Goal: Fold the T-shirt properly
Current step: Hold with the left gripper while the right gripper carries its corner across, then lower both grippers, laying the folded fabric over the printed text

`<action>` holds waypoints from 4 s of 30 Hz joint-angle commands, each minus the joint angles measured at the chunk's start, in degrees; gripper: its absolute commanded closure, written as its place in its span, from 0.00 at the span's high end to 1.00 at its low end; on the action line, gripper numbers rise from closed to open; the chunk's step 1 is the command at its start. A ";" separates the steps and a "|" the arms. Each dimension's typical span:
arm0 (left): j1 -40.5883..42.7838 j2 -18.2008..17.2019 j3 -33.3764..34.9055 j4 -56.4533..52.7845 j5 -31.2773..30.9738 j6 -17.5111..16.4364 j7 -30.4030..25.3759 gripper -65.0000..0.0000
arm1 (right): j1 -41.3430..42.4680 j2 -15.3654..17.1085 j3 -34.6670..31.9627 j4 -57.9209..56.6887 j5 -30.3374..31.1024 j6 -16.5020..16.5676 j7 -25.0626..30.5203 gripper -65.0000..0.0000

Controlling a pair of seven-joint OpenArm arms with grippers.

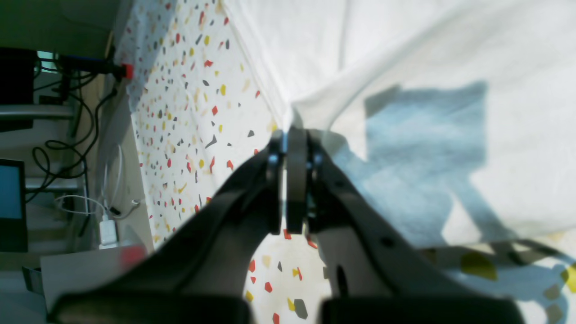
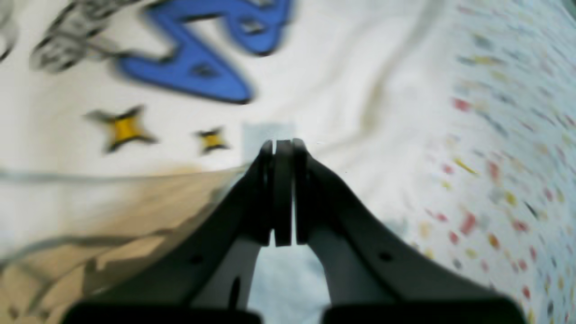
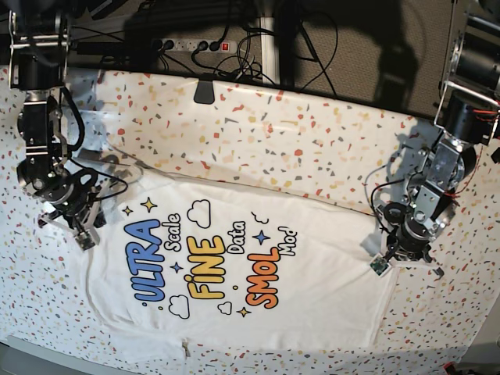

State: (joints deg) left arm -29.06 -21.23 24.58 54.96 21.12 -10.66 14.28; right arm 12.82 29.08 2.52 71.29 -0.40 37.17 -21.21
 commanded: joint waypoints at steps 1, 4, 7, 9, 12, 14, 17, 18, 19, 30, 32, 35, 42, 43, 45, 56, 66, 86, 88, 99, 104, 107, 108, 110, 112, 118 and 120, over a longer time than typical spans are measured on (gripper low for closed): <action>-1.92 -0.52 -0.48 0.85 0.15 1.01 -0.70 0.00 | 1.44 1.25 0.26 1.84 0.46 1.42 0.26 0.00; -1.92 -0.52 -0.48 0.85 0.15 1.01 -0.70 0.00 | 1.44 1.38 0.24 3.34 0.59 2.83 -1.57 0.10; -1.92 -0.52 -0.48 0.85 -0.02 0.98 -0.70 0.00 | 1.46 2.19 0.24 4.79 -1.64 2.83 -1.64 0.33; -1.92 -0.52 -0.48 0.85 -1.36 0.98 -0.72 0.00 | 1.44 3.43 0.22 5.92 -2.49 2.83 -3.23 0.36; -1.92 -0.52 -0.48 0.85 -2.38 0.98 -0.72 0.00 | 1.25 6.10 -0.63 7.08 2.21 2.83 -5.35 0.36; -1.92 -0.52 -0.48 0.85 -2.34 0.98 -0.72 0.00 | 1.33 7.80 -2.36 7.26 3.26 2.83 -5.62 0.36; -1.92 -0.52 -0.48 0.85 -2.34 0.98 -0.83 0.00 | 1.31 9.99 -7.02 7.26 3.23 2.83 -7.41 0.36; -1.92 -0.52 -0.48 0.85 -2.34 0.98 -0.94 0.00 | 1.33 10.36 -9.16 7.26 3.43 2.83 -9.60 0.36; -1.92 -0.52 -0.48 0.85 -2.34 0.98 -0.92 0.00 | 1.33 10.56 -11.61 7.26 4.15 2.83 -12.04 0.36; -1.92 -0.52 -0.48 0.85 -2.34 0.98 -0.87 0.00 | 1.75 10.62 -31.91 14.67 -2.51 2.83 -18.12 0.36; -1.92 -0.52 -0.48 0.85 -2.34 0.98 -0.87 0.00 | 1.77 10.67 -31.67 18.75 -2.36 2.83 -21.27 0.36; -1.95 -0.52 -0.48 0.85 -2.34 0.98 -0.90 0.00 | 1.75 10.78 -31.58 24.41 1.99 2.83 -26.08 0.36; -1.92 -0.52 -0.48 0.85 -2.36 0.96 -0.68 0.00 | 1.49 10.75 -31.58 27.67 9.62 2.83 -29.00 0.36; -1.92 -0.52 -0.48 0.85 -2.36 0.96 -0.68 0.00 | 1.38 10.78 -31.58 27.58 9.64 2.83 -28.98 0.36; -1.92 -0.52 -0.48 0.85 -2.36 0.98 -0.68 0.00 | 0.94 10.75 -31.61 27.41 9.66 2.83 -28.87 0.36; -1.92 -0.52 -0.48 0.85 -2.36 0.98 -0.68 0.00 | -0.92 10.43 -31.93 26.56 9.81 2.83 -27.63 0.36; -1.92 -0.52 -0.48 0.85 -2.36 0.98 -0.68 0.00 | -0.92 7.87 -31.93 21.03 2.93 2.83 -23.34 0.36; -1.92 -0.52 -0.48 0.85 -2.38 0.96 -0.68 0.00 | 0.42 6.16 -31.89 24.83 3.17 2.83 -28.92 0.00; -1.92 -0.52 -0.48 0.85 -2.36 0.96 -0.68 0.00 | 0.87 6.14 -31.89 25.09 4.04 2.83 -29.33 0.00; -1.92 -0.52 -0.48 0.85 -2.36 0.98 -0.70 0.00 | 3.67 6.12 -31.89 25.09 0.09 2.83 -28.94 0.00; -1.95 -0.55 -0.48 0.85 -2.34 0.98 -0.68 0.00 | 7.02 5.81 -31.89 25.09 -3.08 -1.05 -27.82 0.00; -2.01 -0.55 -0.48 0.85 -2.08 0.98 -0.68 0.00 | 8.63 5.81 -31.89 24.94 -3.93 -2.71 -27.19 0.00; -2.14 -0.55 -0.48 0.85 -2.10 0.98 -0.66 0.00 | 9.01 5.81 -31.89 24.74 -3.93 -2.69 -27.10 0.00; -2.60 -0.55 -0.48 0.85 -2.12 0.98 -0.66 0.00 | 9.40 5.81 -31.89 24.22 -4.00 -2.69 -26.16 0.00; -3.23 -0.52 -0.48 0.85 -2.14 0.98 -0.66 0.00 | 9.70 5.66 -31.89 23.26 -4.22 -2.71 -25.07 0.00; -4.96 -0.52 -0.48 0.85 -2.16 0.98 -0.70 0.00 | 12.37 2.08 -31.89 17.77 -11.34 -9.14 -24.13 0.00; -5.25 -0.52 -0.48 0.85 -2.16 0.98 -0.74 0.00 | 13.86 0.42 -31.89 16.00 -11.58 -9.33 -23.28 0.00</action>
State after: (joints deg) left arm -32.29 -21.26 24.58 54.96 18.98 -10.66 14.33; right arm 25.08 29.10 -29.89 86.48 -11.57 28.36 -45.32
